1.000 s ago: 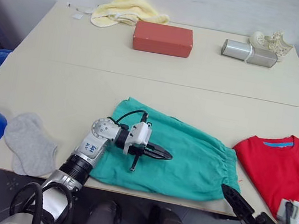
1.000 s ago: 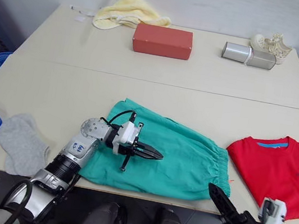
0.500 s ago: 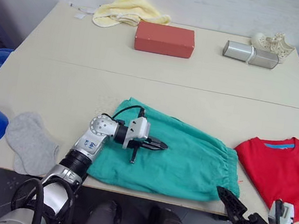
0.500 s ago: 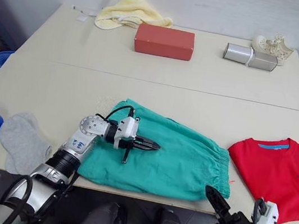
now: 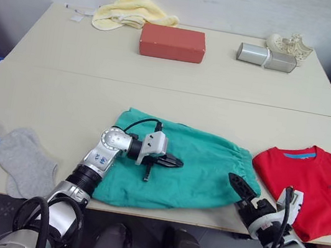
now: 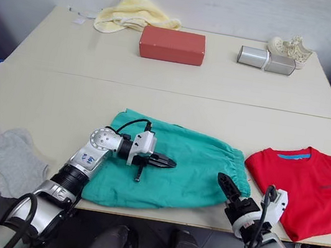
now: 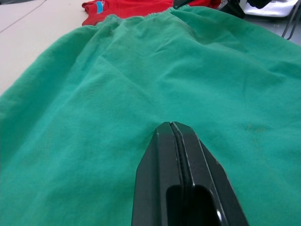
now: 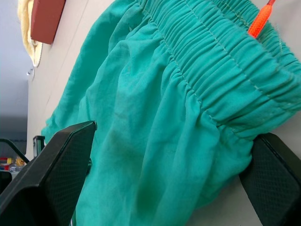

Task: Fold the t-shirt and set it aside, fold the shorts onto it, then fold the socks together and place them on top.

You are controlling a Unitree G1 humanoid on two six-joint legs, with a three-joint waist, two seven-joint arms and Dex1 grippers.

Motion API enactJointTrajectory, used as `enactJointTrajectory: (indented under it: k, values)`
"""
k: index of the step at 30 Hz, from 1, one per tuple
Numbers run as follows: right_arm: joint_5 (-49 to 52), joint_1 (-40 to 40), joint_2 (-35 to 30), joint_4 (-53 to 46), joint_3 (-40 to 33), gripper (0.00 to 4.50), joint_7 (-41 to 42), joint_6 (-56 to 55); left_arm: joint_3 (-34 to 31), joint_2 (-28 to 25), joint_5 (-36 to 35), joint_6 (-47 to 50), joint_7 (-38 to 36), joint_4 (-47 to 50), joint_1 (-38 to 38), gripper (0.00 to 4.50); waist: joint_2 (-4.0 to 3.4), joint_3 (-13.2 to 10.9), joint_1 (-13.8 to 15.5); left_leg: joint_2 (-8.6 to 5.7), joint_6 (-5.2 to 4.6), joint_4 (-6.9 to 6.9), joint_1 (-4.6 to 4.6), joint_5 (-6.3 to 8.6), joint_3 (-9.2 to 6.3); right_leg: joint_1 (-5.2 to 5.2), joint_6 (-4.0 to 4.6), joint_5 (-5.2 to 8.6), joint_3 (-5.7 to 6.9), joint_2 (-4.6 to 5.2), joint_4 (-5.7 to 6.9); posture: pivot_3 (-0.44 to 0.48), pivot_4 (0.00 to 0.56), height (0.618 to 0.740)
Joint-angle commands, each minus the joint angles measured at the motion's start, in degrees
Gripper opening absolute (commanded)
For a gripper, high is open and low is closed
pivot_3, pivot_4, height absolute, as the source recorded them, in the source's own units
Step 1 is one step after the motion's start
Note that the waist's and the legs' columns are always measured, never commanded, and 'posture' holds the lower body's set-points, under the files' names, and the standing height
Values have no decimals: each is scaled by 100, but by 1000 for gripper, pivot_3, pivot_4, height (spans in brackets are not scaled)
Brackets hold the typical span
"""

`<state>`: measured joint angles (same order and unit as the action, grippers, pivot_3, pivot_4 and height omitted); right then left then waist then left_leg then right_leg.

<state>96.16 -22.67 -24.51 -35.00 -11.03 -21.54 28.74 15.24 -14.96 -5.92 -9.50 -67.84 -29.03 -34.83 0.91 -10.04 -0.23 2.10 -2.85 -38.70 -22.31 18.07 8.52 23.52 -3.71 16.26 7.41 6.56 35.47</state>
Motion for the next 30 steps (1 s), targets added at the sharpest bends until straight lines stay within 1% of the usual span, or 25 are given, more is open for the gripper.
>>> enactJointTrajectory:
  k: [1,3,6,8,11,12,14,16,17,18,20,23,24,28,30]
  values:
    - [-325,180,165,535,387,4456,-37,216,10,25,69,-165,42,-210,-112,0,6,4,-9,0,0,-1,1,0,0,-1,0,0,0,0,1,0,150,740]
    - [-510,365,225,703,473,4456,-33,303,1,29,93,-233,42,-341,-135,0,22,15,-18,0,0,0,4,0,1,-2,0,0,-1,0,1,0,150,740]
    - [-812,643,380,923,549,3852,-108,326,4,10,106,-344,-15,-480,-125,0,42,31,-28,5,2,2,9,1,1,-5,4,1,-1,0,1,0,150,740]
    - [-1040,839,490,1084,581,3226,-61,368,10,-10,106,-417,-76,-550,-101,0,49,44,-52,6,3,3,11,1,1,-5,6,2,-1,0,1,0,150,740]
    - [-1322,1035,689,1212,532,2158,-38,361,-3,-26,116,-523,-122,-646,-90,0,45,61,-83,6,6,12,15,1,1,-6,10,4,-1,1,0,0,150,740]
    - [-1479,1076,742,1230,502,1879,-2,319,-22,-29,112,-544,-115,-661,-90,0,41,64,-96,6,8,15,15,-1,1,-5,11,5,-1,1,0,0,150,740]
    - [-1692,1119,815,1243,424,1133,68,279,-80,-35,72,-536,-109,-649,-97,0,39,65,-124,6,14,26,17,-5,1,-5,12,5,-1,1,-1,0,150,740]
    - [-2129,1132,824,1166,296,435,355,74,-239,-69,-75,-413,-48,-487,-73,0,50,72,-131,6,18,37,19,-10,1,-5,12,5,-1,1,-4,0,150,740]
    - [-2649,1136,753,1058,237,123,643,-213,-395,-65,-218,-233,78,-315,-58,0,52,73,-128,6,20,39,20,-12,1,-4,12,5,0,1,-5,0,150,740]
    - [-3029,1144,711,989,197,26,854,-411,-499,-57,-310,-105,171,-203,-52,0,47,70,-122,6,20,39,19,-13,1,-4,12,5,1,1,-6,0,150,740]
    - [-3579,1132,585,915,186,26,1008,-501,-622,0,-423,250,373,35,-49,0,26,57,-108,0,16,39,9,-14,1,3,8,3,0,4,-8,0,150,740]
    - [-4462,1169,561,860,81,26,1038,-823,-553,-39,-270,502,540,319,-34,0,1,42,-1,-11,20,42,-1,-18,1,11,3,4,2,9,-10,0,150,740]
    - [-4668,1188,583,839,50,26,1126,-943,-537,-55,-235,548,591,381,-25,0,-9,35,22,-16,42,44,-4,-31,2,15,2,4,2,9,-12,0,150,740]
    - [-5593,1175,438,499,-129,26,1477,-1402,-492,-89,-73,912,966,590,53,0,-39,15,26,-24,47,49,-7,-35,5,18,-5,8,2,8,-12,0,150,740]
    - [-5940,1194,349,362,-190,26,1607,-1528,-427,-86,15,1060,1079,640,93,0,-40,13,26,-24,48,50,-7,-35,6,19,-6,8,2,7,-10,0,150,740]
